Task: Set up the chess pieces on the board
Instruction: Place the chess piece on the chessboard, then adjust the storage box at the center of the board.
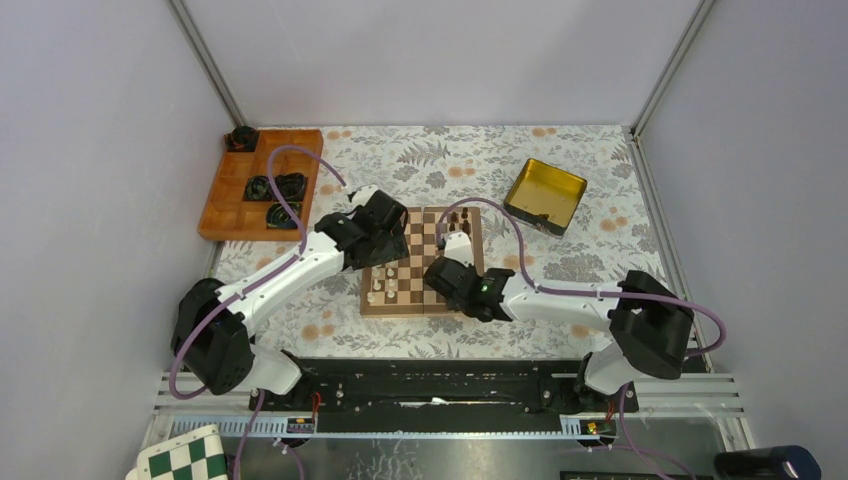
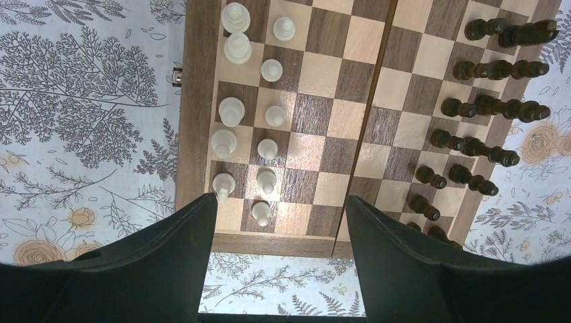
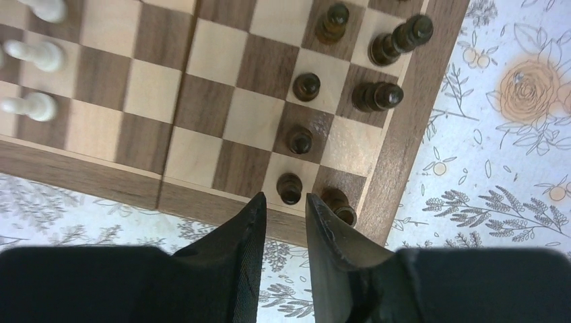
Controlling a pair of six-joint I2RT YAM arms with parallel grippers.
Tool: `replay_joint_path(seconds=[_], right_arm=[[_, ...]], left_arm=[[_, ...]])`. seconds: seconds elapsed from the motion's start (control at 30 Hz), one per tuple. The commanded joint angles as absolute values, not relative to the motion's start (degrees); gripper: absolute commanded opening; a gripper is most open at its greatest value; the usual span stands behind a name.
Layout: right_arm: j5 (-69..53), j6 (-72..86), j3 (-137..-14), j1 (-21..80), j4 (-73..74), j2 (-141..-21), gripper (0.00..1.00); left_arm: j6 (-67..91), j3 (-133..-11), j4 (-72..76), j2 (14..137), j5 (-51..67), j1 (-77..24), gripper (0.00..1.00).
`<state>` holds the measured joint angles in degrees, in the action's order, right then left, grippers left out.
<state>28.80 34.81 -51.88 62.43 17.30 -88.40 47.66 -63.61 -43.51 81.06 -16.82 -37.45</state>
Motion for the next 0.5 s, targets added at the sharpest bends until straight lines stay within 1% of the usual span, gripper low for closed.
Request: replay_joint_path(seconds=[0.0,0.13,0.27,0.47], right_arm=[[27.87,33.40,-56.95,61.95,19.78,-84.32,0.34],[27.50,32.72,-59.97,61.96,22.41,-81.58,0.34],[31.11,31.25,-63.00,61.28,24.18,-78.42,0.34],[30.57,25.05,-65.62,48.22,23.67,-78.59,0.35]], left_arm=[[47.76,-64.72,-42.06,81.33,-16.78,-37.09,0.78],[47.72,-65.23,-42.10,81.30,-16.95,-37.08,0.78],[47.68,-65.96,-42.03,81.70,-16.79,-37.08,0.78],[46.99,-68.06,-42.04,83.82,-16.50,-37.01,0.78]])
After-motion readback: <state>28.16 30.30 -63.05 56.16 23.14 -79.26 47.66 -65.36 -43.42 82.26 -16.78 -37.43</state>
